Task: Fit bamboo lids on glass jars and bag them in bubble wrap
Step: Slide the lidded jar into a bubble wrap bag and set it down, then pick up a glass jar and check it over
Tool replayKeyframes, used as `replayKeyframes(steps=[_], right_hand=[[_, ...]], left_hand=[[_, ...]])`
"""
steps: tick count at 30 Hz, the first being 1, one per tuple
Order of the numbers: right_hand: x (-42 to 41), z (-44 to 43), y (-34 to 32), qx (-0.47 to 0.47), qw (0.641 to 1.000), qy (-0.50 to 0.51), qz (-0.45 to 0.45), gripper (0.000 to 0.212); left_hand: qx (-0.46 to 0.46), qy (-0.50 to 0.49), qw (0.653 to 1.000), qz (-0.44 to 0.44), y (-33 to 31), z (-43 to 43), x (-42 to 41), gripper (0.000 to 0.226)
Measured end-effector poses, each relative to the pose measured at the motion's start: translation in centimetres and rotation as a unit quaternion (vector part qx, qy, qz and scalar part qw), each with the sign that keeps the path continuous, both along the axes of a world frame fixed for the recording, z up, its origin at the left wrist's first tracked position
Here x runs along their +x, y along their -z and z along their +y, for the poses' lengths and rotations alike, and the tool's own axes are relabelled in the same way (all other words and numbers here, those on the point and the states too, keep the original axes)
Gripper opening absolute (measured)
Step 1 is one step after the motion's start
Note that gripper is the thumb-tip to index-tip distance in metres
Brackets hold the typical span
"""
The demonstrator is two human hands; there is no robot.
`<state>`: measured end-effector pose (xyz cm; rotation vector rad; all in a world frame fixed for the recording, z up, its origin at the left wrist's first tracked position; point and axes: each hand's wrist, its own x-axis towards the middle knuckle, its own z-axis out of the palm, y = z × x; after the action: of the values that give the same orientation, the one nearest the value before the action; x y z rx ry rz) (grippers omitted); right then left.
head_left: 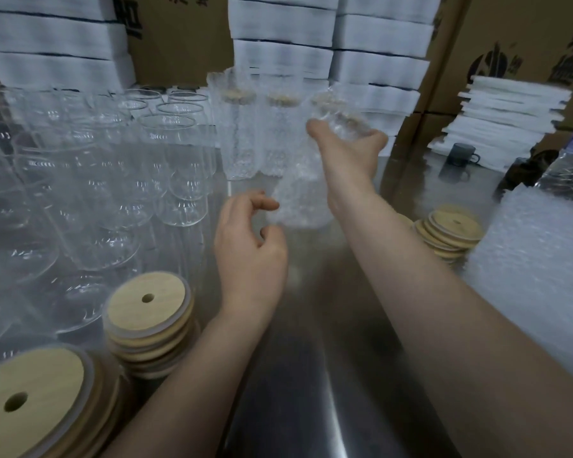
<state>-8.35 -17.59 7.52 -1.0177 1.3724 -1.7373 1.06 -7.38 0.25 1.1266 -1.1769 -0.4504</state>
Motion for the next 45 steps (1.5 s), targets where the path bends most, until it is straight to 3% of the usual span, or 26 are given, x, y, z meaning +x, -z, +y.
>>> replayKeyframes(steps=[5, 10, 19, 23, 31, 36, 45], right_hand=[[-2.6, -5.4, -1.2, 0.008, 0.979, 0.202, 0.033, 0.08], [-6.4, -9.7, -0.5, 0.022, 0.956, 0.286, 0.062, 0.082], [-10.3, -15.4, 1.5, 0.012, 0.962, 0.227, 0.153, 0.08], [-11.4, -16.9, 1.7, 0.009, 0.968, 0.205, 0.142, 0.078], [-8.5, -18.6, 0.4, 0.017, 0.985, 0.086, 0.148, 0.078], [-8.7, -18.9, 0.6, 0.033, 0.988, 0.049, 0.143, 0.076], [-8.3, -18.4, 0.8, 0.151, 0.975, 0.015, 0.16, 0.087]], left_hand=[[0.08, -0.04, 0.996, -0.013, 1.2, -0.6, 0.5, 0.026], [0.099, -0.028, 0.995, -0.004, 1.9, -0.6, 0.6, 0.026], [0.104, 0.0, 0.995, -0.003, 2.7, -0.8, 0.5, 0.022], [0.104, -0.011, 0.994, -0.029, 2.8, -1.0, 0.3, 0.029], [0.102, -0.025, 0.994, -0.02, 2.3, -1.3, 0.5, 0.019], [0.114, -0.02, 0.993, -0.02, 2.6, -1.3, 0.3, 0.031], [0.114, -0.034, 0.993, -0.02, 2.6, -1.5, 0.2, 0.028]])
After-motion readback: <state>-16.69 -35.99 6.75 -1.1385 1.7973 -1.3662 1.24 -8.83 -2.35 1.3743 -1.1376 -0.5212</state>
